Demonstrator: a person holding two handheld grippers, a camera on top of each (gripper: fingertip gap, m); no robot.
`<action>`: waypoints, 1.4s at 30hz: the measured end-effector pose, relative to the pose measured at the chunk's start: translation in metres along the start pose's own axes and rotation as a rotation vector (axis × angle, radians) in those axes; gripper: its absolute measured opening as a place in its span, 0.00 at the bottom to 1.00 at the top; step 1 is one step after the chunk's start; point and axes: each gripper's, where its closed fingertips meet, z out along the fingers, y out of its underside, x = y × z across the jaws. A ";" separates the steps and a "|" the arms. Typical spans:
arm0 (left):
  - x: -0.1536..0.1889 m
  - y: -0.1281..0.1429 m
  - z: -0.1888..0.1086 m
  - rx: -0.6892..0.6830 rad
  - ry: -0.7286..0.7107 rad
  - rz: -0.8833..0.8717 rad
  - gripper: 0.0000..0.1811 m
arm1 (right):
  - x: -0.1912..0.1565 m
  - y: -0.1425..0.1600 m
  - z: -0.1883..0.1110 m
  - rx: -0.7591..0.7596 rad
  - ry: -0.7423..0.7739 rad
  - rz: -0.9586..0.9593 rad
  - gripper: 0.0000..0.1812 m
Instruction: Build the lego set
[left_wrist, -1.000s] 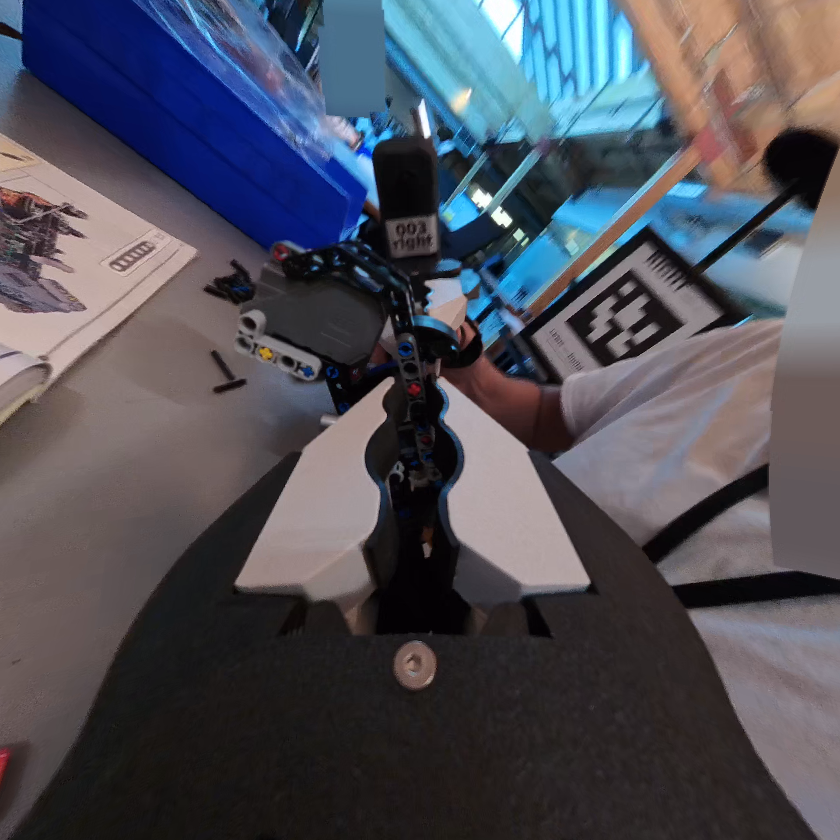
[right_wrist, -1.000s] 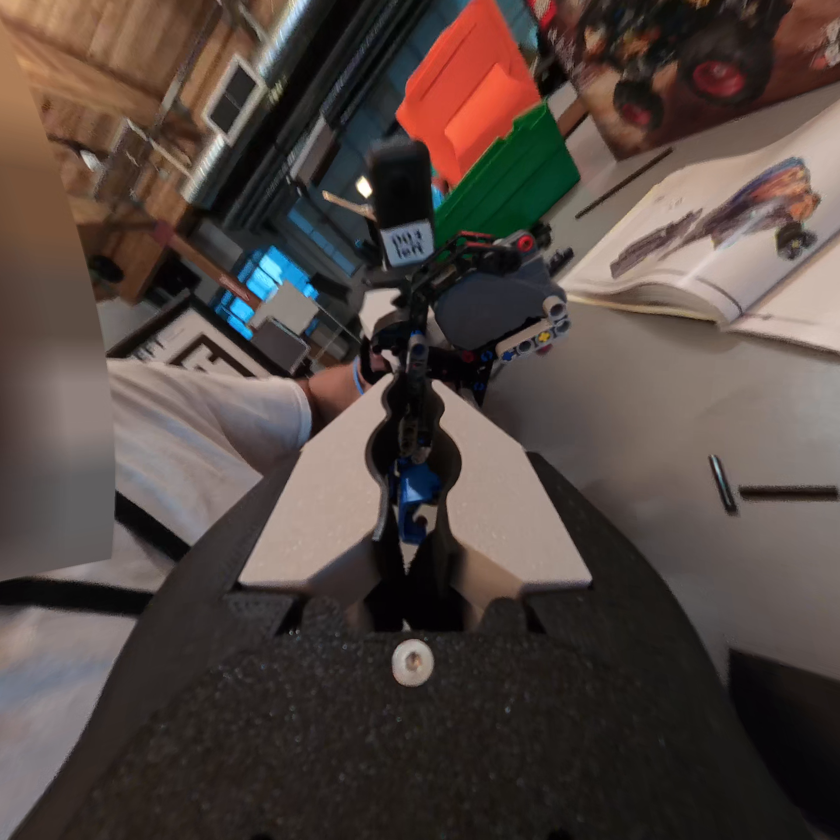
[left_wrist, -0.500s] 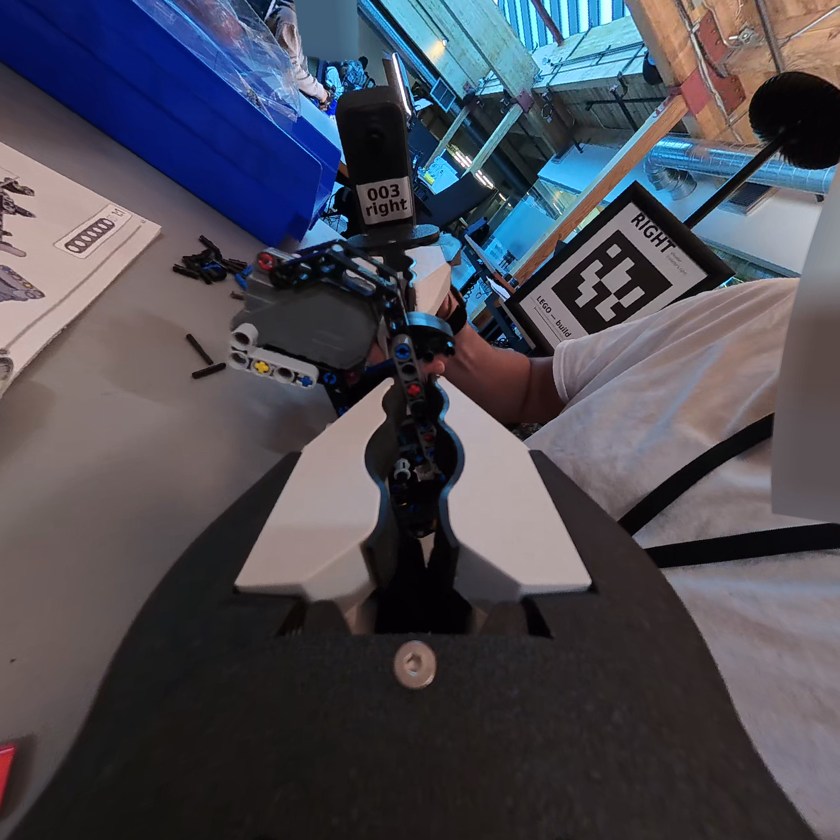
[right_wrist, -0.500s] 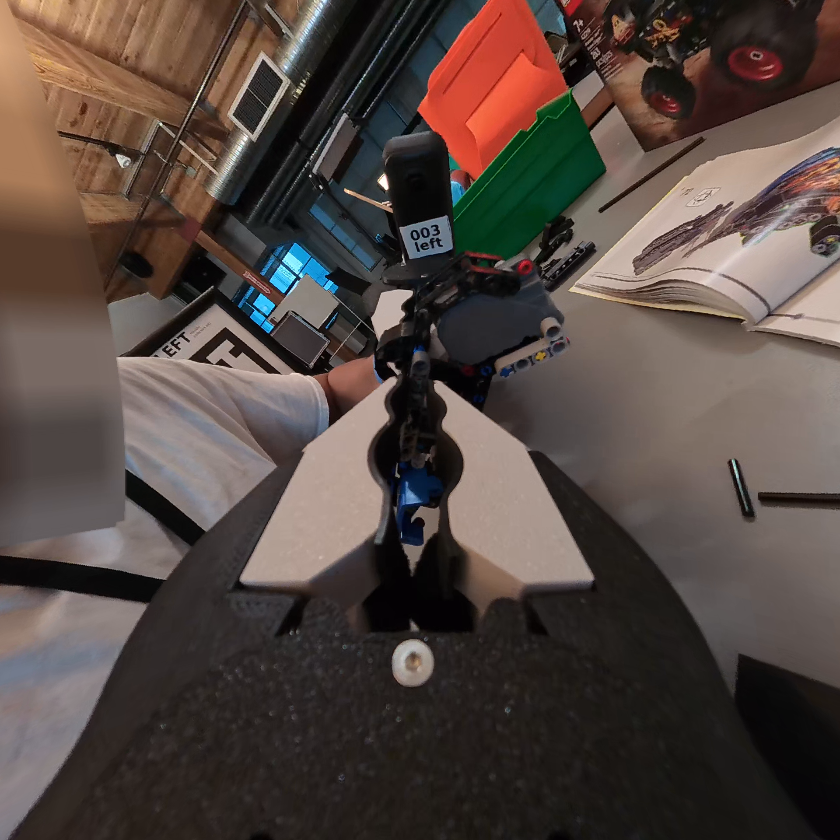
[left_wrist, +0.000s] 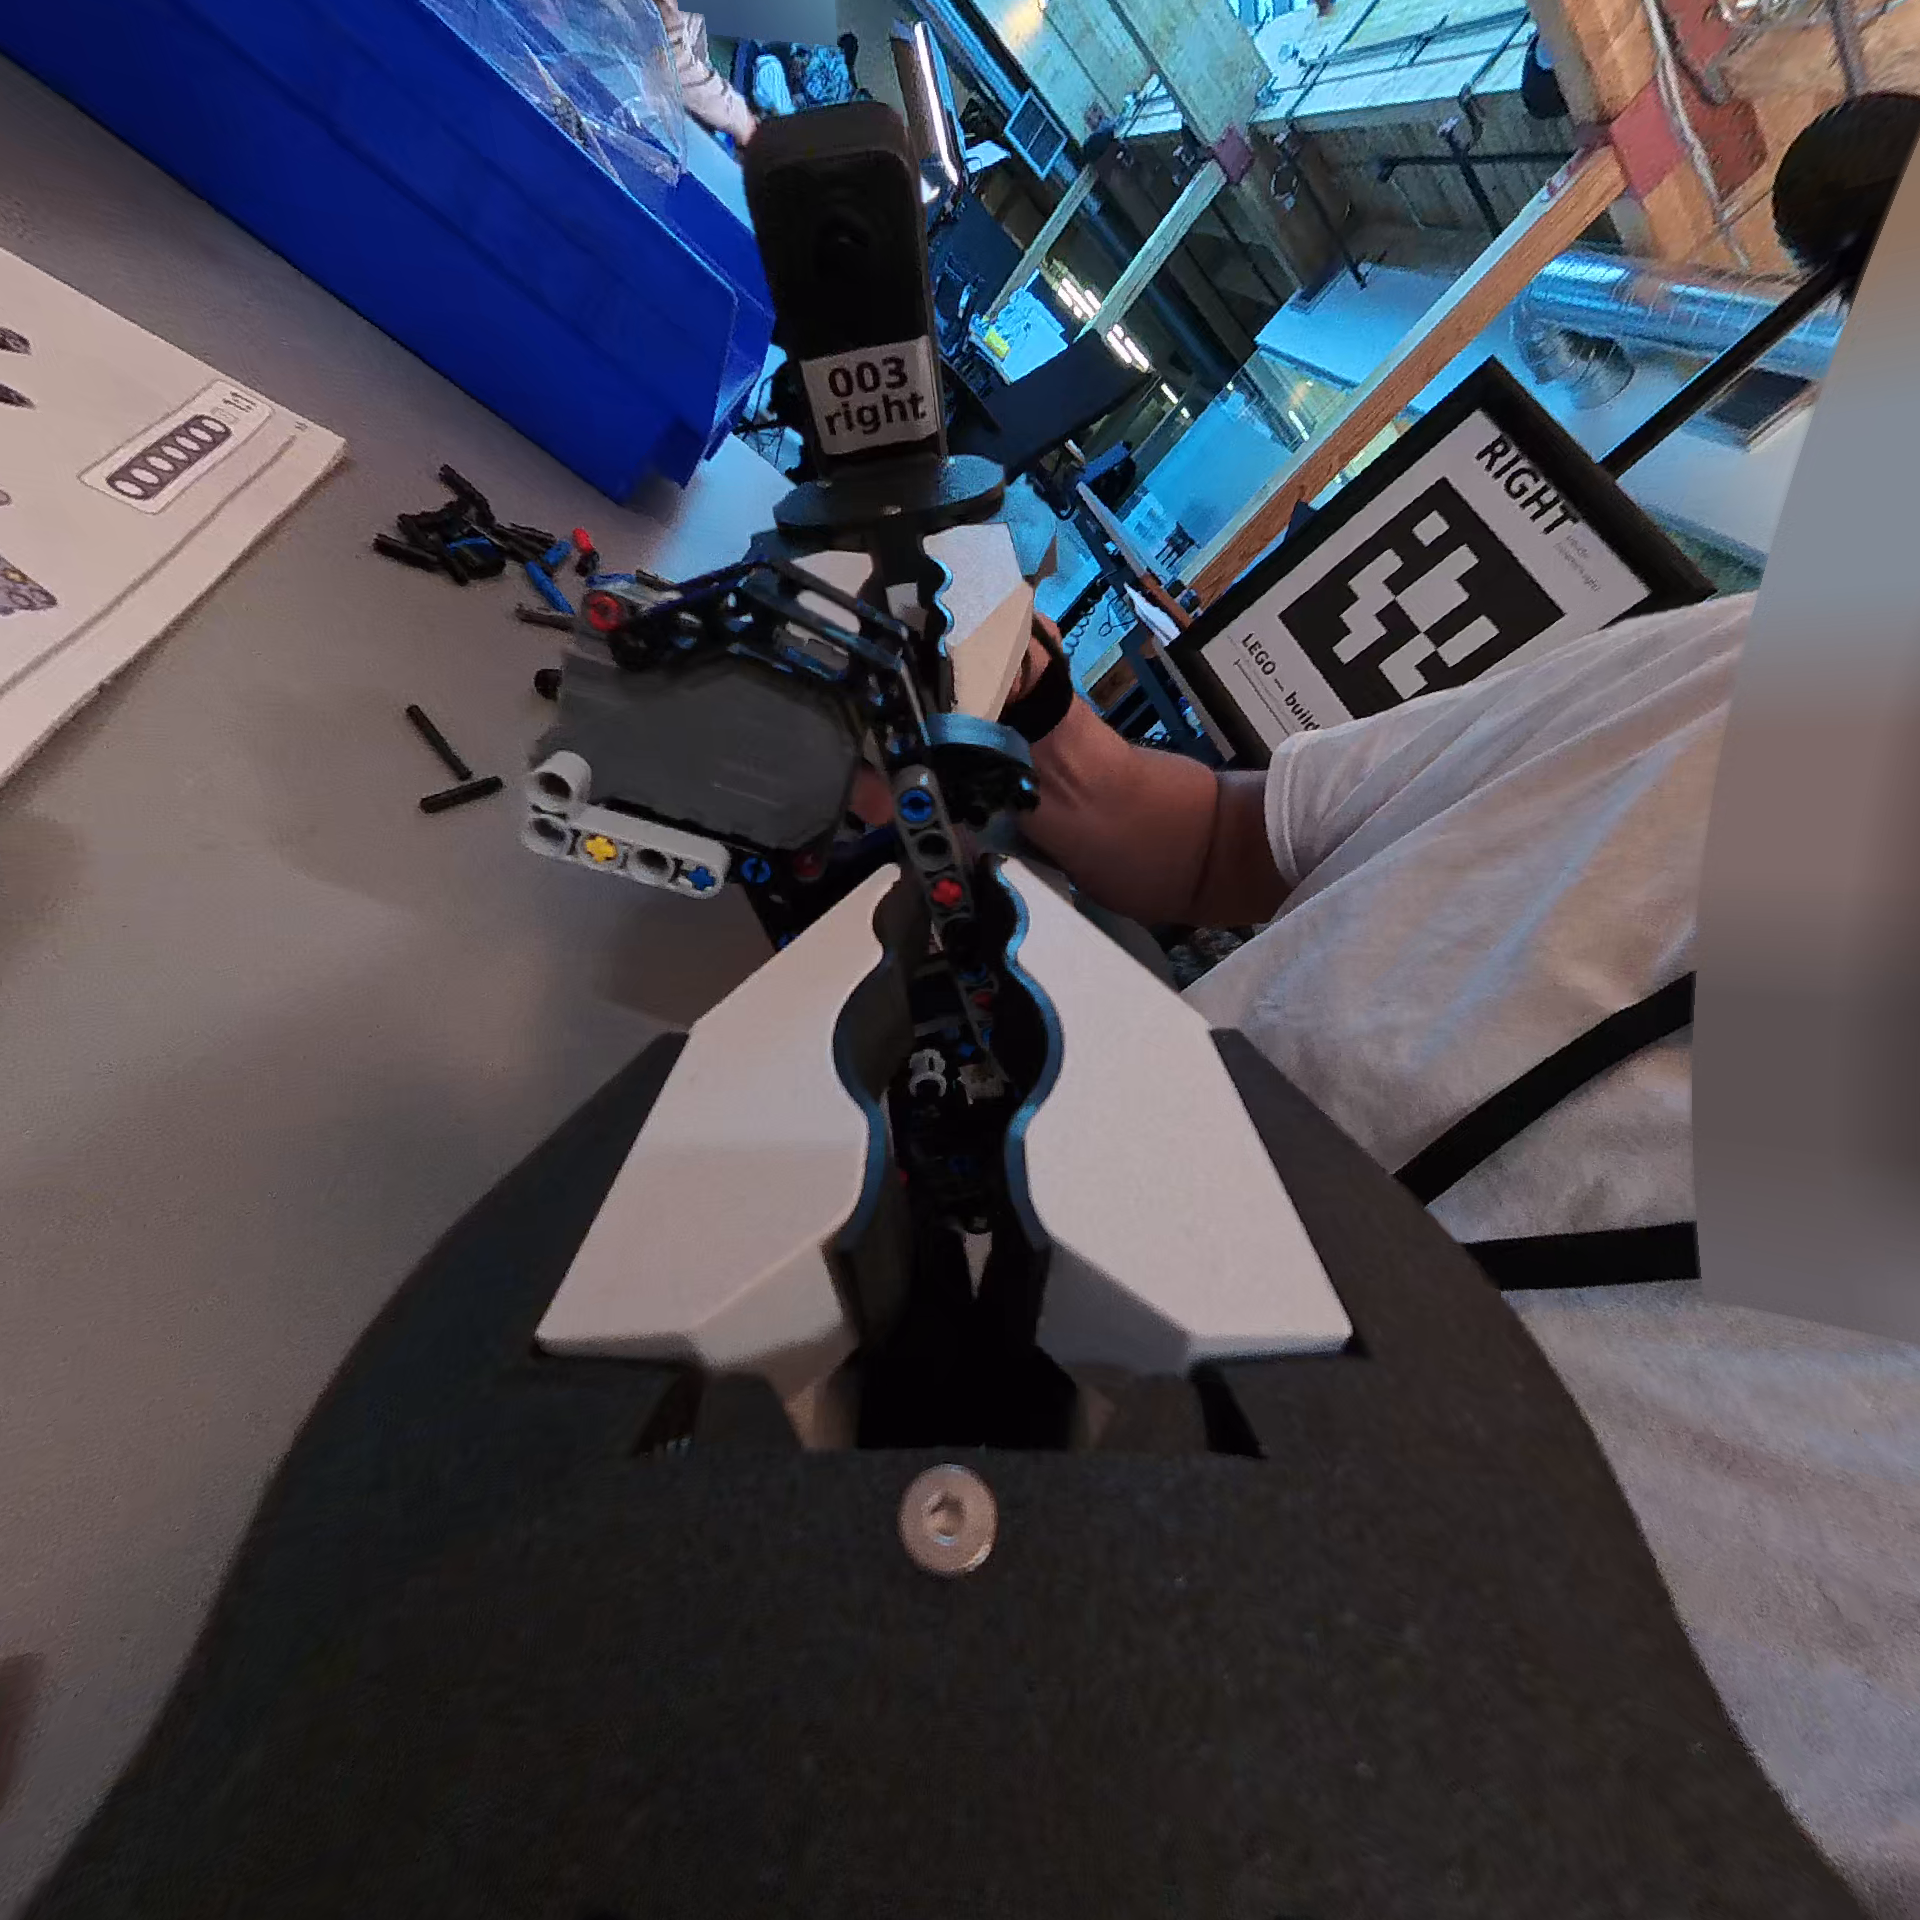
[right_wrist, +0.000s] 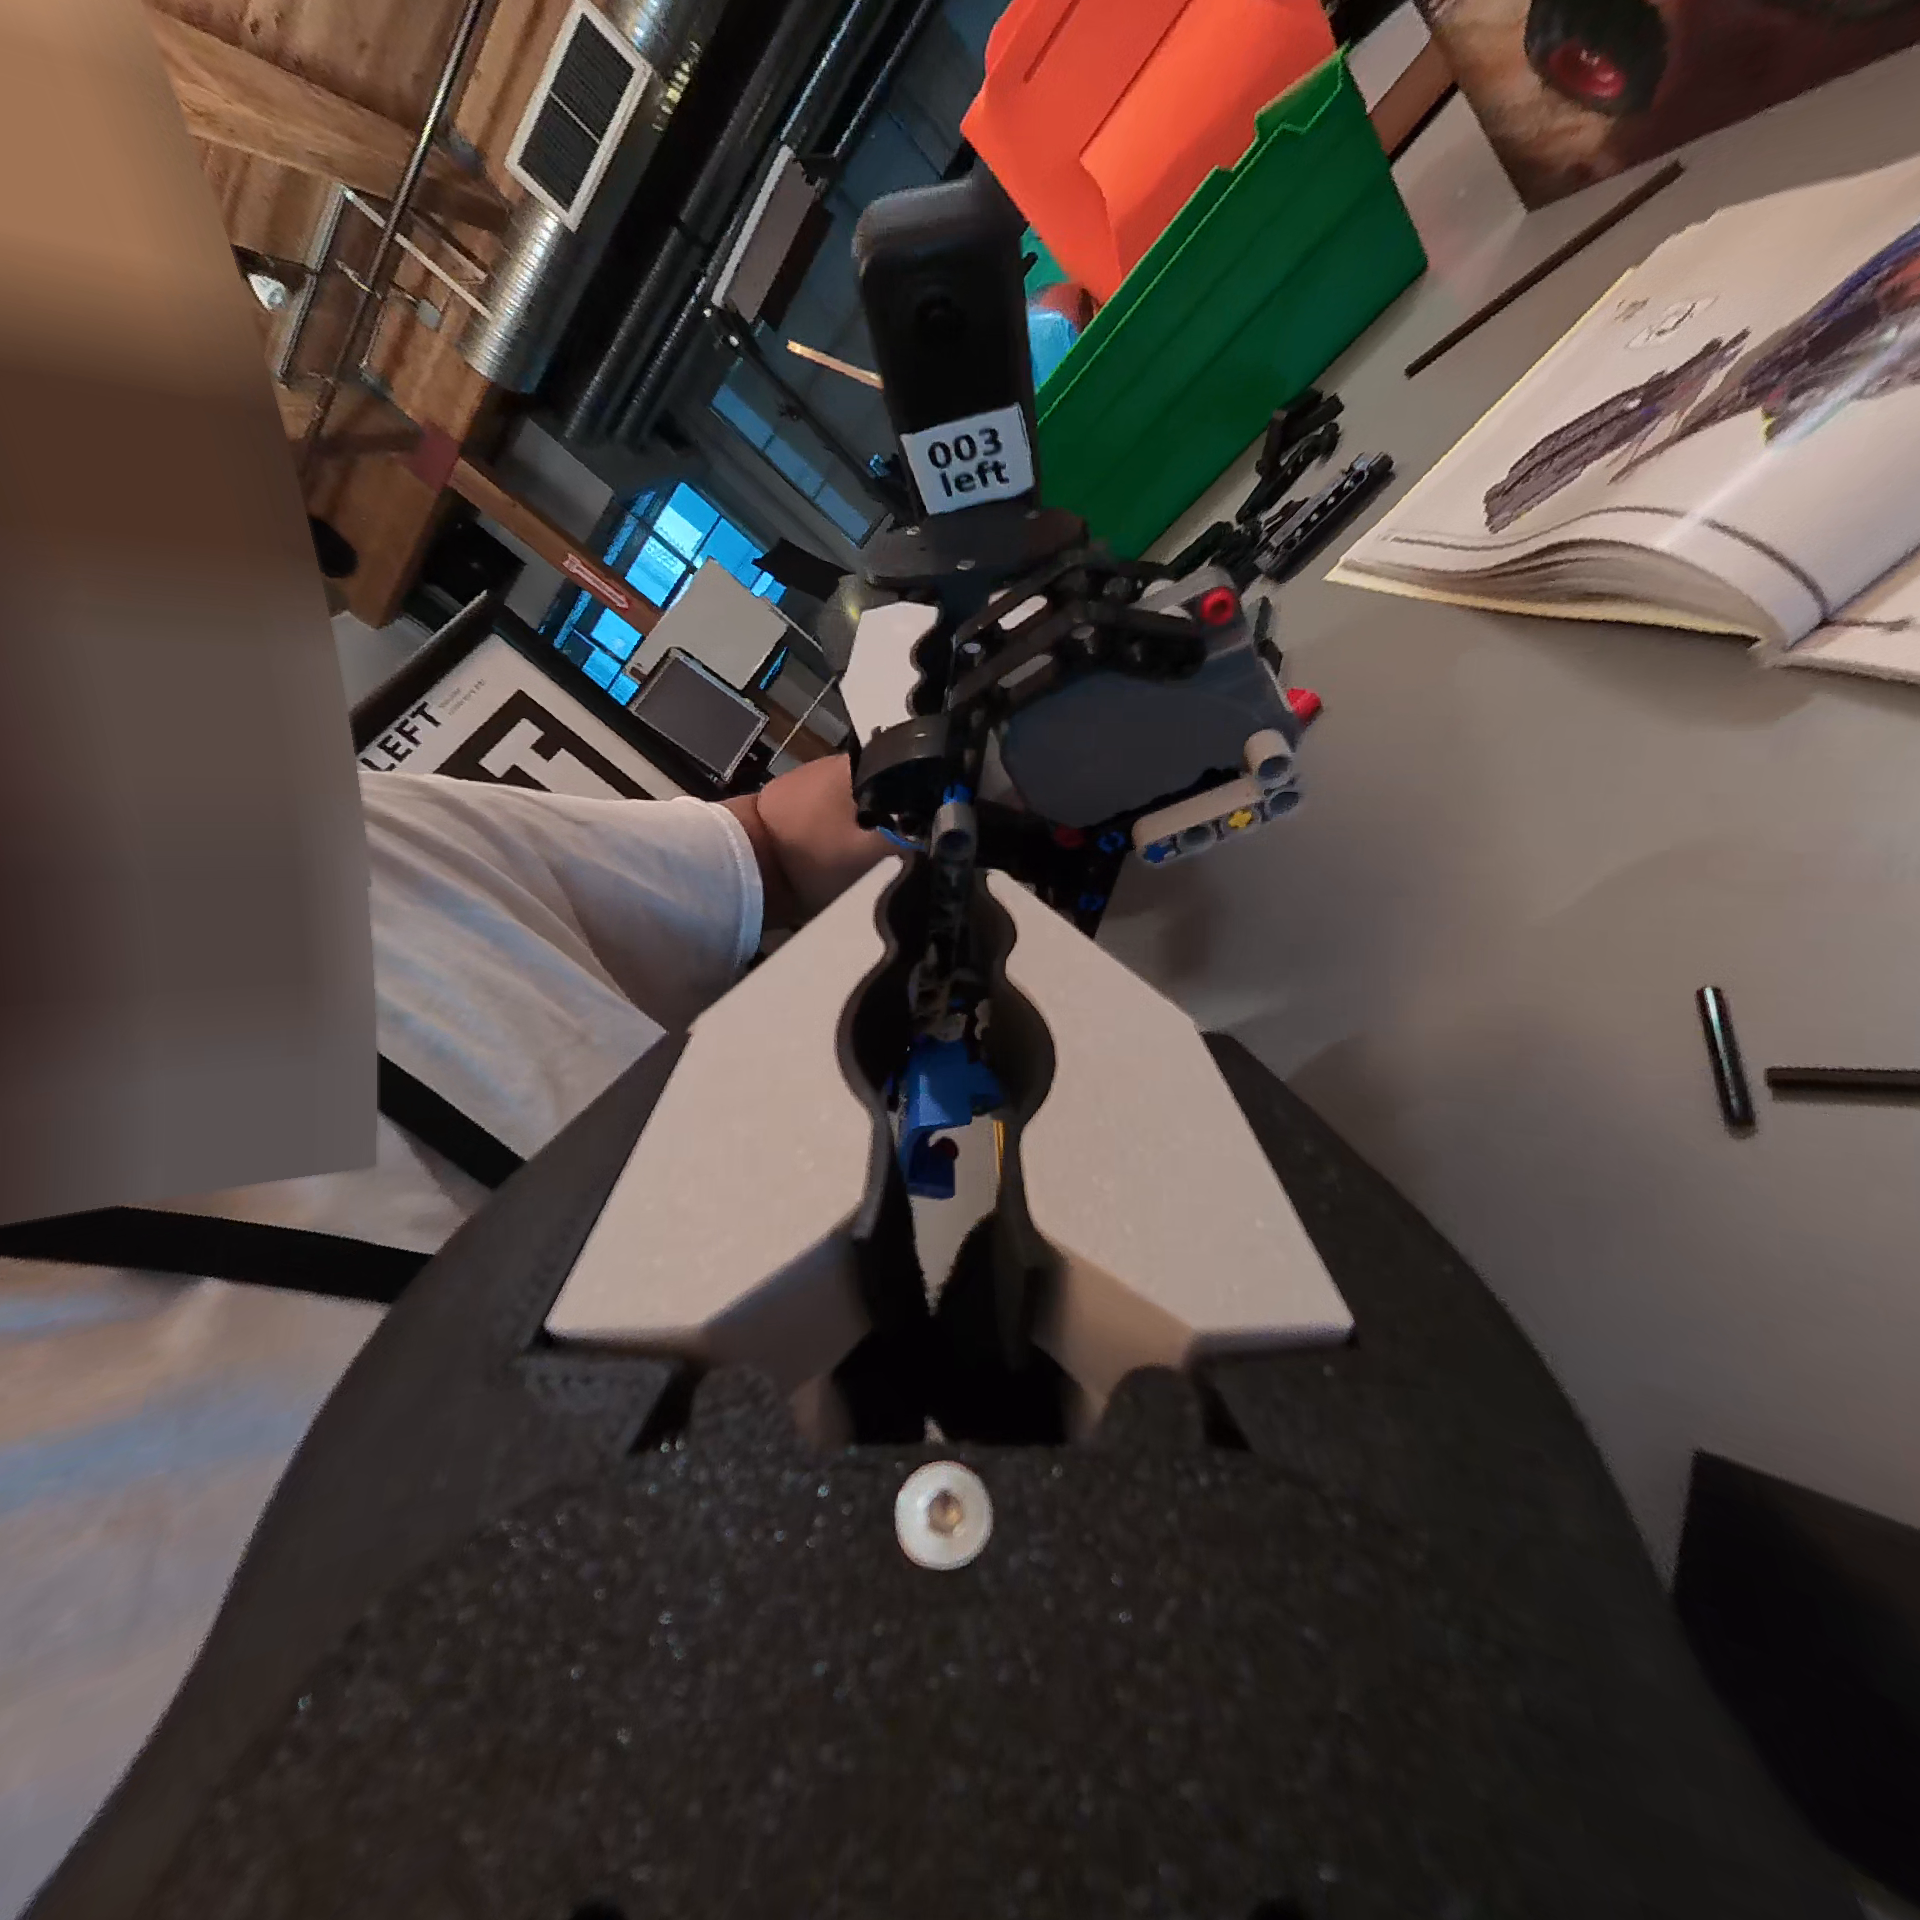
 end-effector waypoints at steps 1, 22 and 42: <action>0.001 0.002 0.001 -0.005 0.012 -0.011 0.04 | -0.001 0.001 0.003 -0.004 -0.002 -0.011 0.03; -0.004 -0.009 -0.002 0.070 0.012 -0.008 0.04 | -0.001 0.016 0.008 -0.095 0.023 -0.001 0.03; -0.005 0.015 0.006 -0.062 0.043 -0.026 0.04 | 0.007 0.014 0.003 -0.076 0.040 0.026 0.04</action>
